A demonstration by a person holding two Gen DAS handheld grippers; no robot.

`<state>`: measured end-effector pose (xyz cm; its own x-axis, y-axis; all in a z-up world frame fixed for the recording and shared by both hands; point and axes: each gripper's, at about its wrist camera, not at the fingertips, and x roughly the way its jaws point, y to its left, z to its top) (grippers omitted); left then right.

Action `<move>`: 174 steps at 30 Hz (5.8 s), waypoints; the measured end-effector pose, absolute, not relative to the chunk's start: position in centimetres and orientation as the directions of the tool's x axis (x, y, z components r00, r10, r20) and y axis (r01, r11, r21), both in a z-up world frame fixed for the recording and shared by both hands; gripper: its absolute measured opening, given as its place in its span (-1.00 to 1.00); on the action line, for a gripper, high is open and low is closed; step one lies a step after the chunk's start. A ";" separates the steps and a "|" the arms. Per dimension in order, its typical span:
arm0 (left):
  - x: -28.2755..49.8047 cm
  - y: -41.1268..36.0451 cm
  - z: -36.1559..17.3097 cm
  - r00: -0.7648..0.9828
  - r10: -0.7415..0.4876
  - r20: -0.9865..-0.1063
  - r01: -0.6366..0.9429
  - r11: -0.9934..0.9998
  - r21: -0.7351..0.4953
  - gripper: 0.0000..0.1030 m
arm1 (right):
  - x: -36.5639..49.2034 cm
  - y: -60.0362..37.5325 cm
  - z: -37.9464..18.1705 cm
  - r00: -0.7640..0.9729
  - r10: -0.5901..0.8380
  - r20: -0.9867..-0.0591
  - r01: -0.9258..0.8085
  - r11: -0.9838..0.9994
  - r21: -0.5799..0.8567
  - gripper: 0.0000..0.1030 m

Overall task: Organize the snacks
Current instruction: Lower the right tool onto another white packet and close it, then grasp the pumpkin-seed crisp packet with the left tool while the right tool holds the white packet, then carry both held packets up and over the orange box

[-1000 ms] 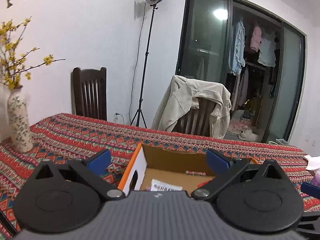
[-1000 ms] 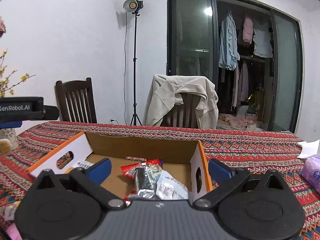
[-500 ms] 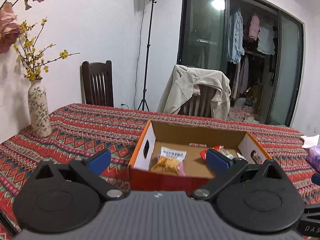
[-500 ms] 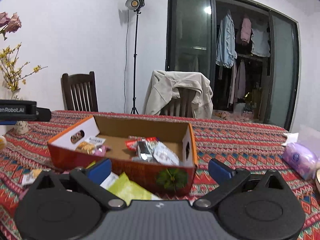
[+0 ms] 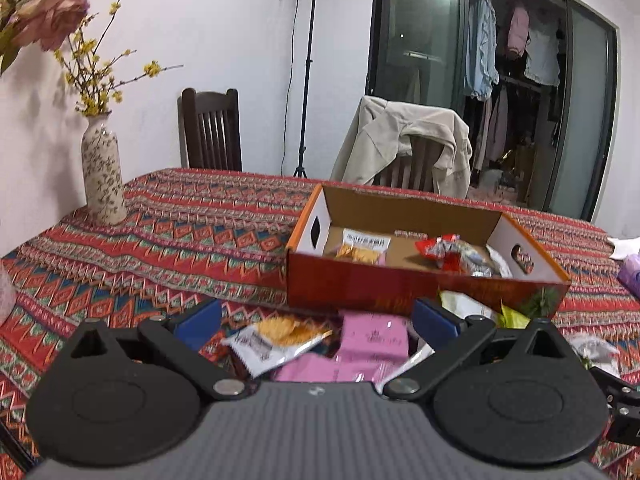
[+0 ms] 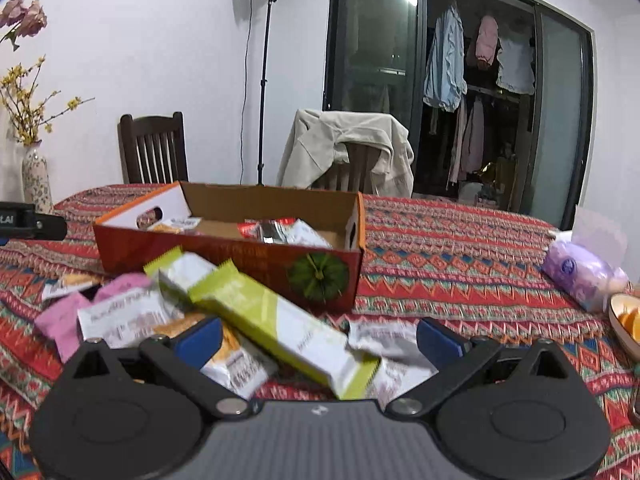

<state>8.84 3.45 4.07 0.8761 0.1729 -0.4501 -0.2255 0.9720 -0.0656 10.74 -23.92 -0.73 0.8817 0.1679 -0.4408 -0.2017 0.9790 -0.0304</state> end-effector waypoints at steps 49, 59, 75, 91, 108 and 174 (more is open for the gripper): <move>6.9 5.3 0.3 0.839 0.192 -0.509 -0.275 0.957 -0.093 1.00 | 14.8 -30.4 -5.2 0.794 0.192 -0.577 -0.218 0.976 0.024 0.03; 7.4 6.7 0.6 0.828 0.231 -0.512 -0.300 0.953 -0.054 1.00 | 11.6 -31.1 -3.5 0.854 0.183 -0.486 -0.201 0.979 0.016 -0.24; 14.7 8.4 -0.3 0.774 0.151 -0.614 -0.183 0.983 0.012 1.00 | 11.0 -30.2 -0.3 0.909 0.157 -0.386 -0.161 0.987 0.022 -0.25; 17.3 10.4 -2.4 0.736 0.130 -0.664 -0.178 0.984 -0.005 0.10 | 13.4 -27.2 0.1 0.905 0.161 -0.393 -0.174 0.985 0.003 -0.24; 14.7 11.1 -1.1 0.789 0.149 -0.596 -0.193 0.981 -0.010 -0.58 | 14.2 -24.9 -0.5 0.891 0.205 -0.405 -0.227 0.974 -0.006 -0.24; 19.1 3.5 7.8 0.919 0.020 -0.394 -0.068 0.992 -0.108 0.25 | 21.1 -20.7 4.6 0.904 0.296 -0.309 -0.294 0.954 0.056 -0.24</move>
